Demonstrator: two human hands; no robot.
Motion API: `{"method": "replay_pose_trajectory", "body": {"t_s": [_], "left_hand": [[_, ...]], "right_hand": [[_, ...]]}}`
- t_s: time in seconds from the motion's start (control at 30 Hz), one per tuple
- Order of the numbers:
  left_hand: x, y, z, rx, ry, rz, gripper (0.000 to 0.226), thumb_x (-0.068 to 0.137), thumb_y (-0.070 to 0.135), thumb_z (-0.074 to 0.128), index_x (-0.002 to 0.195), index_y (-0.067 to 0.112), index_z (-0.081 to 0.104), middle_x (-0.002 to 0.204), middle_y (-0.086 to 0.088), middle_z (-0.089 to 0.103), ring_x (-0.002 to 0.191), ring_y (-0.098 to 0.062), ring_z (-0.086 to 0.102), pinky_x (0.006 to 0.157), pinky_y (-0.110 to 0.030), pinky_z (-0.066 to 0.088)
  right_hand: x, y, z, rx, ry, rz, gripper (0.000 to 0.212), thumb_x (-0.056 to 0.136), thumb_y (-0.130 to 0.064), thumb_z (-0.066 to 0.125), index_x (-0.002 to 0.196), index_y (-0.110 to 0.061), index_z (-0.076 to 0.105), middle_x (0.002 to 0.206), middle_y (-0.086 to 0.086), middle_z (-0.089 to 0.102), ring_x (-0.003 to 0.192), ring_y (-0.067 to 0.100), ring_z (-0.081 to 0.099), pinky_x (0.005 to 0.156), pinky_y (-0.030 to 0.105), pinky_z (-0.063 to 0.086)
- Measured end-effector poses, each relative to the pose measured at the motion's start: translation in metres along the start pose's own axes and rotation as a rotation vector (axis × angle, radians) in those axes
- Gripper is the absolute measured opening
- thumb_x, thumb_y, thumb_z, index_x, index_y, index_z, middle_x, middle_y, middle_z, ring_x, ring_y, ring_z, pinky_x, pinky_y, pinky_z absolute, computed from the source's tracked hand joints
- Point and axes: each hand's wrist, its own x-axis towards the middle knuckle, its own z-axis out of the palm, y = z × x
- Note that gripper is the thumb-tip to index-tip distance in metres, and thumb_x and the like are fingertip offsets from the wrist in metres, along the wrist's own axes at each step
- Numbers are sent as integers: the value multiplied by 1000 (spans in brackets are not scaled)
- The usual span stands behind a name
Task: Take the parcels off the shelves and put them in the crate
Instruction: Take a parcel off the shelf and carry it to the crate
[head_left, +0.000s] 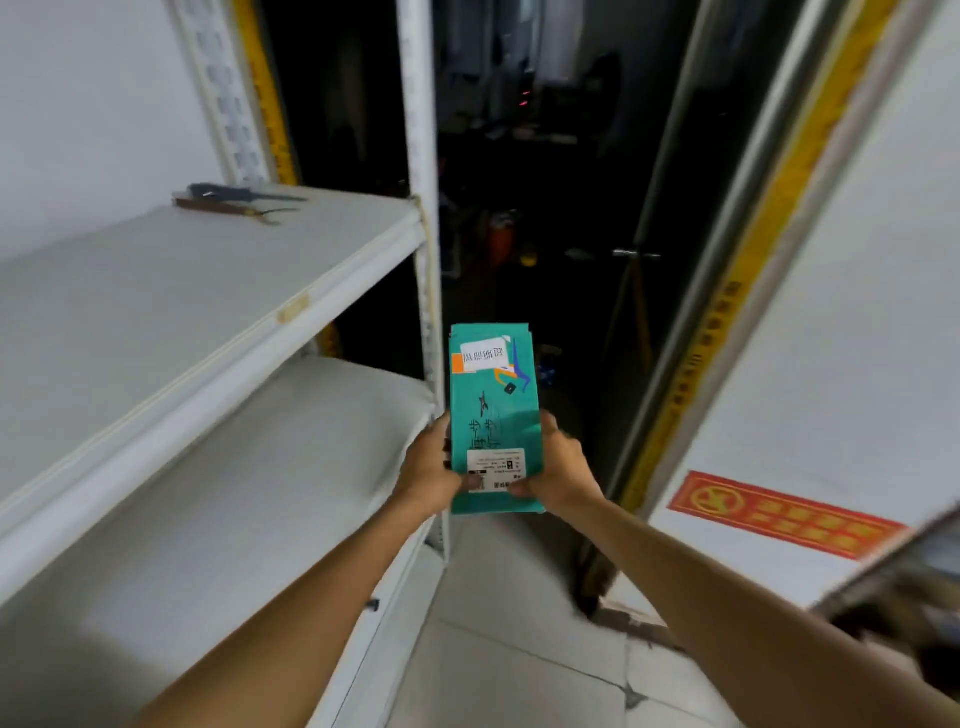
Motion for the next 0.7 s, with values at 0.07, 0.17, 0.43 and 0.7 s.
{"method": "replay_pose_trajectory", "body": {"t_s": [0.07, 0.17, 0.43, 0.7], "left_hand": [[2, 20, 29, 3, -76, 41, 82, 75, 2, 78, 144, 20, 37, 125, -3, 60, 120, -22, 56, 92, -41, 55], [-2, 56, 80, 87, -161, 106, 97, 72, 6, 82, 150, 23, 28, 138, -6, 50, 133, -24, 43, 104, -43, 43], [-64, 159, 263, 87, -577, 407, 85, 69, -5, 80, 139, 22, 42, 117, -1, 64, 107, -18, 62, 64, -14, 54], [-136, 236, 413, 128, -859, 603, 83, 70, -2, 79, 138, 27, 41, 127, -3, 58, 117, -22, 58, 84, -40, 58]], "right_hand": [[-18, 15, -34, 2, 82, 36, 85, 72, -2, 77, 137, -25, 28, 121, -1, 51, 100, 11, 56, 77, 29, 57], [-54, 43, -84, 21, 210, 99, 78, 73, -2, 77, 130, -24, 29, 117, -2, 51, 103, 13, 57, 78, 30, 57], [-195, 149, -218, -15, 633, 323, 70, 66, -3, 82, 118, -12, 35, 118, 3, 52, 104, 16, 53, 75, 20, 48], [-306, 236, -304, 90, 955, 518, 64, 67, 4, 75, 115, -14, 36, 119, 0, 52, 106, 13, 51, 72, 22, 53]]}}
